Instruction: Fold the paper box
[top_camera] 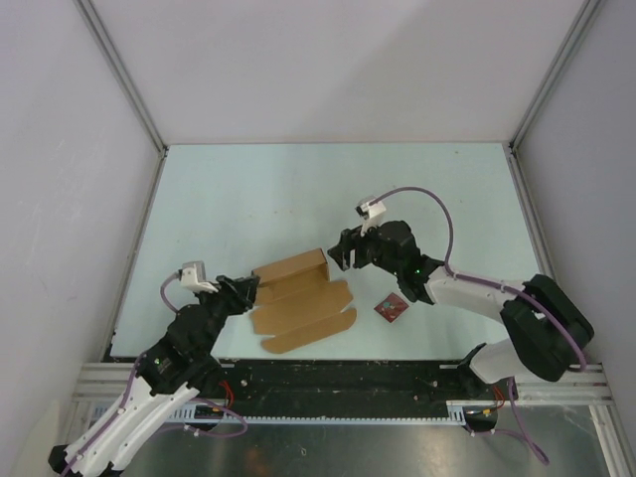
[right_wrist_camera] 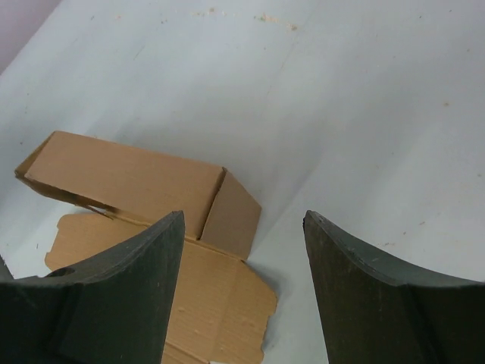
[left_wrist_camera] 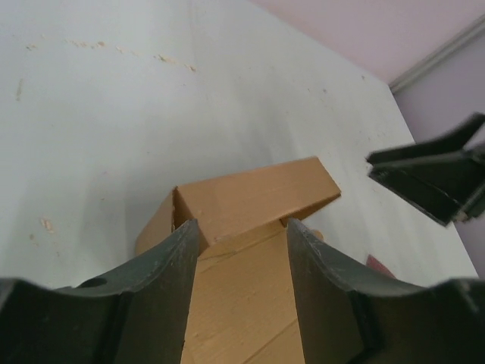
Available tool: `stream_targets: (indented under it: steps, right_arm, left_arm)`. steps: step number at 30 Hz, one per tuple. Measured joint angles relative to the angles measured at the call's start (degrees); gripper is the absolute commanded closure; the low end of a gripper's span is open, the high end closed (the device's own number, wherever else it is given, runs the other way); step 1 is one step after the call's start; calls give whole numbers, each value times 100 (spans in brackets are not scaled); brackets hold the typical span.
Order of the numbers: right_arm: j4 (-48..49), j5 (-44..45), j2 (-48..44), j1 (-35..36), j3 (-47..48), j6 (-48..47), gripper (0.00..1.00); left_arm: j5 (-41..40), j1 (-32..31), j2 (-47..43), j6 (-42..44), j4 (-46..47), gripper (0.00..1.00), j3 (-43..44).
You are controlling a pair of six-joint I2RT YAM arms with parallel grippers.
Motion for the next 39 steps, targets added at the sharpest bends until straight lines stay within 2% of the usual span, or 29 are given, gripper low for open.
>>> stream_targets:
  steps: [6, 12, 17, 21, 25, 29, 32, 37, 39]
  right_arm:
    - [66, -592, 428, -175, 293, 94, 30]
    - [179, -881, 433, -289, 424, 81, 29]
    - [177, -994, 433, -387, 428, 81, 29]
    - [186, -1036, 479, -409, 459, 81, 29]
    - [219, -1075, 551, -422, 463, 81, 29]
    - [273, -1130, 660, -442, 483, 74, 28]
    - [286, -1161, 789, -470, 549, 74, 28]
    - [306, -1226, 984, -487, 706, 72, 28]
    - [310, -1266, 1051, -492, 793, 61, 28]
  left_arm:
    - [426, -35, 153, 129, -120, 23, 0]
    - [199, -374, 981, 166, -205, 20, 0]
    - [-297, -1025, 1565, 160, -267, 19, 24]
    - [-695, -1510, 1611, 146, -284, 21, 52]
    - [-979, -1567, 1755, 153, -271, 23, 68]
    - [-1189, -1620, 1993, 146, -262, 33, 68]
    - [-1338, -1685, 2087, 133, -260, 37, 68]
    - [-1471, -1762, 2350, 107, -260, 40, 87]
    - [-1510, -1818, 2511, 111, -269, 37, 146]
